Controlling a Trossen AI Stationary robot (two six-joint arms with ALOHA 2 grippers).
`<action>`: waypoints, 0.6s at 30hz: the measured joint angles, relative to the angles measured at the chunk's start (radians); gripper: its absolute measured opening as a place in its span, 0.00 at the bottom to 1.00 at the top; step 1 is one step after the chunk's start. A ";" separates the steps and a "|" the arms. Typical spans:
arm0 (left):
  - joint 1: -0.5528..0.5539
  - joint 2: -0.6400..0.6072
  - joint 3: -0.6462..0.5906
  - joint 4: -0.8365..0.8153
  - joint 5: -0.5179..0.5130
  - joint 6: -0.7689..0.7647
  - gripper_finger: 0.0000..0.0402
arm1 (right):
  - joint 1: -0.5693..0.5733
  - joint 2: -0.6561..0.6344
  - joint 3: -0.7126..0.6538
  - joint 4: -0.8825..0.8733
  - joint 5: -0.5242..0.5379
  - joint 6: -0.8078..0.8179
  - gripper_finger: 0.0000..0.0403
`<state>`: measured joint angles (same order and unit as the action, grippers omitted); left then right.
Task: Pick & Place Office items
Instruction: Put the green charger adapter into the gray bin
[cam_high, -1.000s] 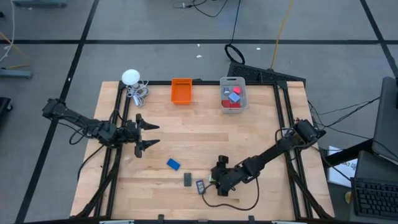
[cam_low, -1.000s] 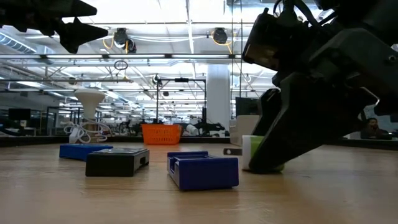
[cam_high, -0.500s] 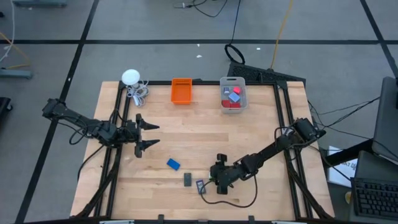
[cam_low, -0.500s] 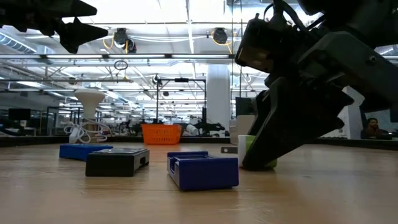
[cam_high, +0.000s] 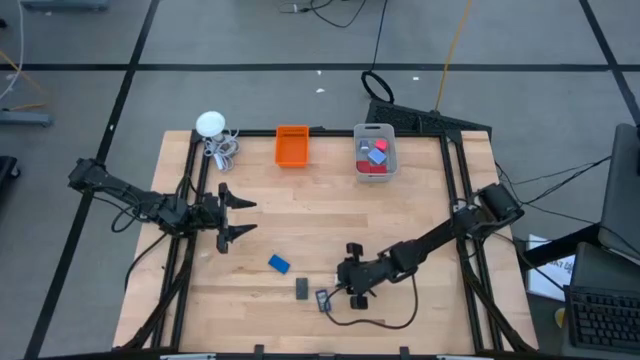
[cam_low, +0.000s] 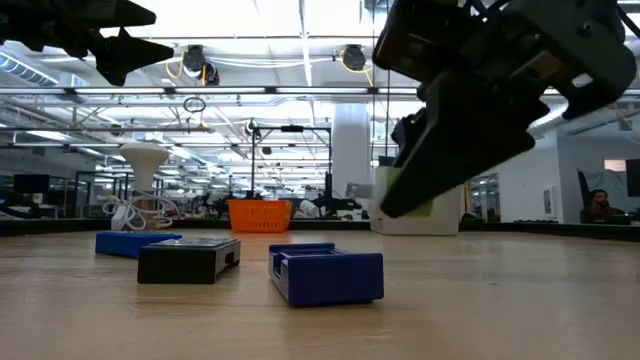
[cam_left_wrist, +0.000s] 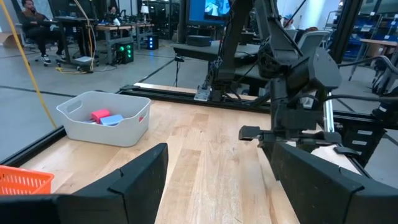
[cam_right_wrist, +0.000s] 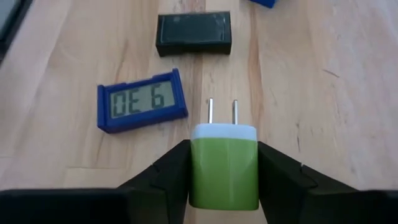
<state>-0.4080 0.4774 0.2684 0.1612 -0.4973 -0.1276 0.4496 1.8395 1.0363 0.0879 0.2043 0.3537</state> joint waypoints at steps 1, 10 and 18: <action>0.000 0.000 0.000 0.000 0.000 0.000 0.73 | 0.000 -0.003 0.000 0.000 0.000 0.000 0.37; 0.000 0.000 0.000 0.000 0.000 0.000 0.73 | -0.014 -0.063 -0.034 0.081 0.009 -0.040 0.32; 0.000 0.000 0.000 -0.004 0.000 0.000 0.73 | -0.059 -0.164 -0.239 0.402 0.004 -0.054 0.33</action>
<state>-0.4080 0.4774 0.2687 0.1571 -0.4973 -0.1275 0.3907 1.6755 0.7970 0.4901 0.2082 0.3000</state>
